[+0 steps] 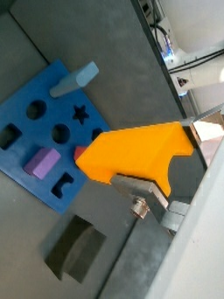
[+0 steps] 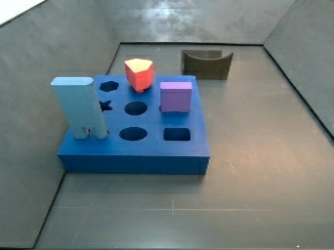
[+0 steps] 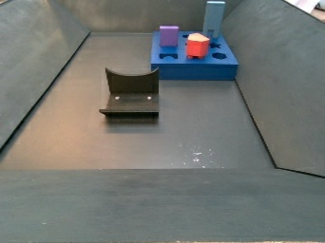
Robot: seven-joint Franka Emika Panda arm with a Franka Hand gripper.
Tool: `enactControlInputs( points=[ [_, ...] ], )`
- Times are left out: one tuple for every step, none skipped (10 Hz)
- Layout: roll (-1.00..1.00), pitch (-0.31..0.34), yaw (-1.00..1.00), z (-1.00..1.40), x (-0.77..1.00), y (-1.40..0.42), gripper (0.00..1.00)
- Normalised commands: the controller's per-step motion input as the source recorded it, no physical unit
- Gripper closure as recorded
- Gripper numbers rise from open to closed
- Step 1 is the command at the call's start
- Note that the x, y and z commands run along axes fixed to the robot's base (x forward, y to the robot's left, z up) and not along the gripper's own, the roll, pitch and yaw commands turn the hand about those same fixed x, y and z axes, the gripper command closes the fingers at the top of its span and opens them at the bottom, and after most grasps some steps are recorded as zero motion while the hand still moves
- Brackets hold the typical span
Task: Pick up the arch object. Move up. Place the arch object on the fixture. Regrasp the arch object. Move to above the board. Insert the arch object.
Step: Insert the arch object.
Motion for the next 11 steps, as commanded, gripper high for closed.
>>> enactControlInputs(
  points=[
    [-0.04, -0.137, 0.94, -0.84, -0.02, 0.33, 1.00],
    [-0.04, -0.136, 0.94, -0.85, -0.02, 0.34, 1.00],
    [-0.04, -0.136, 0.94, -0.85, -0.02, 0.34, 1.00],
    [-0.04, -0.139, 0.92, -0.85, -0.02, 0.34, 1.00],
    [-0.22, -0.123, 0.14, -0.67, 0.00, 0.77, 1.00],
    [-0.26, -0.106, -0.01, -0.61, -0.02, 0.75, 1.00],
    [-0.43, -0.136, 0.00, -0.35, 0.00, 0.73, 1.00],
    [-0.45, -0.123, 0.00, -0.32, 0.00, 0.76, 1.00],
    [-0.50, -0.127, 0.00, -0.13, 0.00, 0.64, 1.00],
    [-0.50, -0.113, 0.00, -0.17, 0.00, 0.54, 1.00],
    [-0.28, -0.033, -0.13, -0.56, 0.16, 0.18, 1.00]
  ],
)
